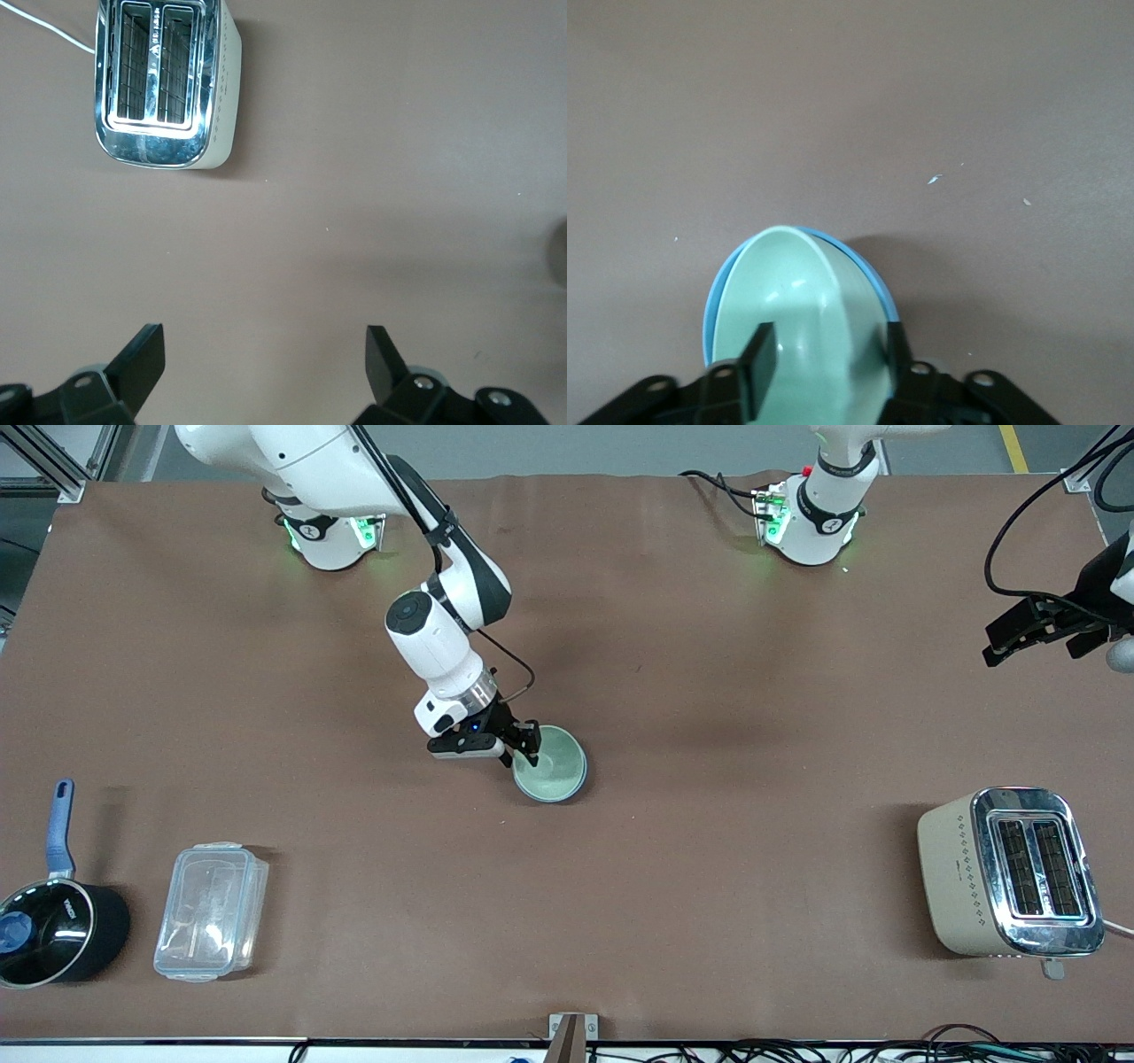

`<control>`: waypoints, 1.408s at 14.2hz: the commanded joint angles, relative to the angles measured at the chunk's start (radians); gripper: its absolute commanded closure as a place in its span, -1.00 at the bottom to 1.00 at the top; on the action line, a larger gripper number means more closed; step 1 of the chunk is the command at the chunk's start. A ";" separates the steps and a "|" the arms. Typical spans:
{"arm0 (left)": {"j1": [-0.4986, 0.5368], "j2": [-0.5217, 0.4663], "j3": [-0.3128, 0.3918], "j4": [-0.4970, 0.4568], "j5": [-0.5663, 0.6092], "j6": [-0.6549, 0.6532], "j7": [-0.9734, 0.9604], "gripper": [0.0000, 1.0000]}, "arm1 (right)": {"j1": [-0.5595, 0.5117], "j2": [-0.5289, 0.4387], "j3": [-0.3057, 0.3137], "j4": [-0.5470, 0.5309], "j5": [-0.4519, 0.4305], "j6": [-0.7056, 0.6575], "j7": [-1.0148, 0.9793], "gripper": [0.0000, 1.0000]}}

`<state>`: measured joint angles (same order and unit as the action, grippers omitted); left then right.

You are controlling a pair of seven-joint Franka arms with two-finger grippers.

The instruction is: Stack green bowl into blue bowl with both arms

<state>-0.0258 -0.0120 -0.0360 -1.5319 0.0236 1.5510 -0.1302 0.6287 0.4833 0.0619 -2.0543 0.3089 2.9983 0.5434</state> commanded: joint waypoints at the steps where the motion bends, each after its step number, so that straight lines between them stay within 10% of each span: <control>1: -0.008 -0.023 0.008 -0.022 -0.028 0.001 0.012 -1.00 | 0.005 -0.006 -0.001 0.014 0.015 0.001 0.021 -0.37; 4: -0.008 -0.023 0.008 -0.024 -0.042 0.000 0.012 -1.00 | -0.009 -0.098 -0.010 -0.010 0.015 -0.025 0.020 -0.46; 9: -0.011 -0.025 -0.005 -0.025 -0.042 -0.008 0.006 -1.00 | -0.170 -0.362 -0.019 0.011 -0.033 -0.500 -0.048 -0.46; 13: -0.013 -0.023 -0.022 -0.030 -0.034 -0.003 0.011 -1.00 | -0.308 -0.538 -0.019 0.011 -0.308 -0.841 -0.043 -0.48; 20: -0.014 -0.022 -0.050 -0.027 0.016 0.001 0.011 -1.00 | -0.547 -0.631 -0.019 0.135 -0.349 -1.117 -0.251 -0.99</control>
<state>-0.0394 -0.0128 -0.0797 -1.5459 0.0077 1.5504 -0.1302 0.1580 -0.1363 0.0258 -1.9894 -0.0254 1.9570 0.3801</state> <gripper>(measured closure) 0.000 0.040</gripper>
